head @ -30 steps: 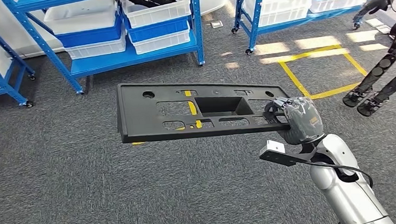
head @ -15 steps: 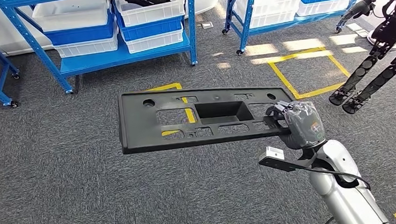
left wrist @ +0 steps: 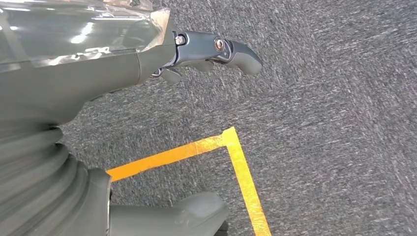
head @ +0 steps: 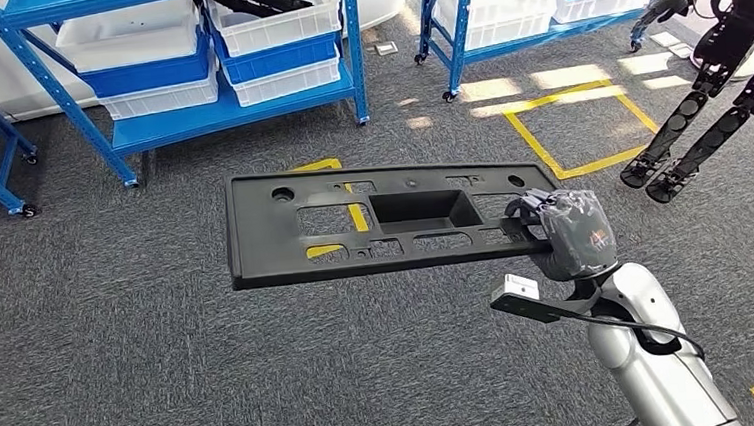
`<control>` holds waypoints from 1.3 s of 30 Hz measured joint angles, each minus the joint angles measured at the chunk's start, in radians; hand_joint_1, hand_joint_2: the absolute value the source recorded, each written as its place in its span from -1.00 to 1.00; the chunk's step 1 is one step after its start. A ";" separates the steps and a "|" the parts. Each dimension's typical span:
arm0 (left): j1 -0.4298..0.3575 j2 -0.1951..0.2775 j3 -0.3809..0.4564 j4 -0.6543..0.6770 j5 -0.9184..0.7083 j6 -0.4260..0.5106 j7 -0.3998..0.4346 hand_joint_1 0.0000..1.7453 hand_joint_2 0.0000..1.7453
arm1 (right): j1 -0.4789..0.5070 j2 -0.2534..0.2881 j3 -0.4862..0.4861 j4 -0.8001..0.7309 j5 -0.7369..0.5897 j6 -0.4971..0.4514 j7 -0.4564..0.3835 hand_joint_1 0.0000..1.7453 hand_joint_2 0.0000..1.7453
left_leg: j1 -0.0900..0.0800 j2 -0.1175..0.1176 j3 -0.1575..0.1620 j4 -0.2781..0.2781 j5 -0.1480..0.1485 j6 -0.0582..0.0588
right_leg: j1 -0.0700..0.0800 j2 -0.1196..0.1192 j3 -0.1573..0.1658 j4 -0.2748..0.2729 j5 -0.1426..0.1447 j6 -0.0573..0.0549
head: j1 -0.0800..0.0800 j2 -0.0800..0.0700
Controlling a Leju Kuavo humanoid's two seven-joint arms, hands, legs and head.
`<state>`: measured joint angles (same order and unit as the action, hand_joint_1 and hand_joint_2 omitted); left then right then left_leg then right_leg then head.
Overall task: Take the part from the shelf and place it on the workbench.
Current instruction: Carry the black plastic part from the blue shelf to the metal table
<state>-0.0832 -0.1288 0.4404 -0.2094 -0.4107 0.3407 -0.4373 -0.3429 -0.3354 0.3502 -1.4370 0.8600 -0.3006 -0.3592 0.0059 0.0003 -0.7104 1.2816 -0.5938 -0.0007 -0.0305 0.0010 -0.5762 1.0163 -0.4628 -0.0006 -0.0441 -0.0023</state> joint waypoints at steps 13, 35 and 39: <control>0.008 0.006 0.007 0.000 0.005 -0.003 -0.006 -1.00 1.00 | -0.002 0.018 0.004 0.000 0.028 0.002 0.015 1.00 1.00 | 0.010 -0.007 0.150 -0.286 0.133 0.046 | -0.007 0.024 -0.093 0.113 -0.032 0.053 | 0.014 0.000; 0.021 0.009 0.045 0.000 0.022 0.011 0.000 -1.00 1.00 | -0.048 0.116 0.049 0.043 0.092 0.012 0.045 1.00 1.00 | 0.010 -0.042 0.117 -0.176 0.085 0.003 | 0.005 0.077 -0.013 -0.012 0.030 0.005 | 0.015 0.000; 0.021 0.008 0.049 0.000 0.016 0.011 -0.010 -1.00 1.00 | -0.048 0.117 0.049 0.045 0.091 -0.002 0.044 1.00 1.00 | 0.003 -0.065 0.164 -0.274 0.111 0.024 | 0.008 0.116 -0.029 -0.018 0.045 0.029 | 0.016 0.000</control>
<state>-0.0624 -0.1213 0.4896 -0.2090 -0.3950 0.3512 -0.4469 -0.3912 -0.2179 0.3988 -1.3923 0.9506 -0.3021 -0.3147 0.0086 -0.0650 -0.5461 1.0072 -0.4831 0.0229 -0.0225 0.1173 -0.6051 0.9981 -0.4181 0.0282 -0.0285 -0.0023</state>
